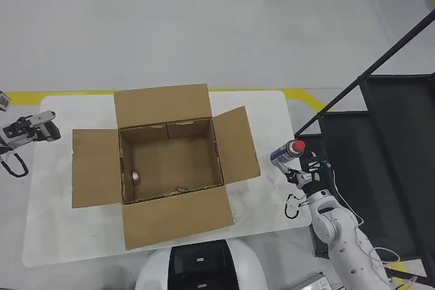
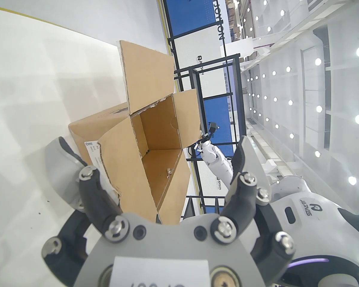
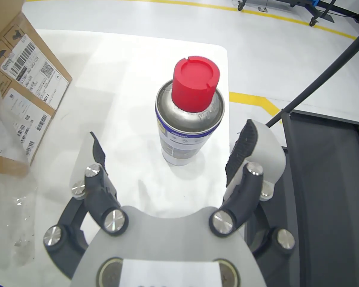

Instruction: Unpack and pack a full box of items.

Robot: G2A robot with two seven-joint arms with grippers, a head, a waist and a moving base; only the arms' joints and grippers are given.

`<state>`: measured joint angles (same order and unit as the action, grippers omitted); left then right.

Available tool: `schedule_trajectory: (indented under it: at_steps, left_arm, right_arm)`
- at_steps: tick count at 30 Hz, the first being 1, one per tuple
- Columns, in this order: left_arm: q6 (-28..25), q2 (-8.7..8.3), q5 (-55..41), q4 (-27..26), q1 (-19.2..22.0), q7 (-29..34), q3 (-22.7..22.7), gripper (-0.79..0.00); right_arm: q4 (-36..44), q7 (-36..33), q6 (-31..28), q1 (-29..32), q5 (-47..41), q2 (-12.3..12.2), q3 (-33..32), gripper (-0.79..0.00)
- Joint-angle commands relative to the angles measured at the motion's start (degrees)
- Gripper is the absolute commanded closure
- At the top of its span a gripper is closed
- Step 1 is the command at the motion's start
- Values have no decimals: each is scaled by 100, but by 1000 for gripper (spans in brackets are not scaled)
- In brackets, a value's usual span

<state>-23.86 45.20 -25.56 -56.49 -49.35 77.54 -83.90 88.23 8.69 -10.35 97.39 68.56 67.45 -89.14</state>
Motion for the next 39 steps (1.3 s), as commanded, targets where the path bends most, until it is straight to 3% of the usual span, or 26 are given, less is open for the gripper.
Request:
schedule_trajectory:
  at_steps: [1, 11, 12, 13, 14, 29, 34, 39]
  left_arm:
    - [0, 0, 0, 0, 0, 0, 0, -785]
    - [0, 0, 0, 0, 0, 0, 0, -785]
    - [0, 0, 0, 0, 0, 0, 0, -785]
    - [0, 0, 0, 0, 0, 0, 0, -785]
    - [0, 0, 0, 0, 0, 0, 0, -785]
    - [0, 0, 0, 0, 0, 0, 0, -785]
    - [0, 0, 0, 0, 0, 0, 0, -785]
    - [0, 0, 0, 0, 0, 0, 0, -785]
  right_arm:
    - [-107, -25, 39, -107, -13, 13, 59, -785]
    - [-500, 29, 490, -483, -222, 105, 290, -773]
    - [-529, 36, 513, -512, -237, 112, 307, -477]
    - [-559, 45, 527, -541, -254, 118, 322, -126]
    - [-594, 57, 534, -570, -311, 127, 335, 0]
    - [-754, 428, 429, -763, -343, 187, 469, 0]
    - [492, 645, 761, -242, 353, 142, 273, 0]
    - [2110, 287, 800, 212, 1706, 77, 273, 0]
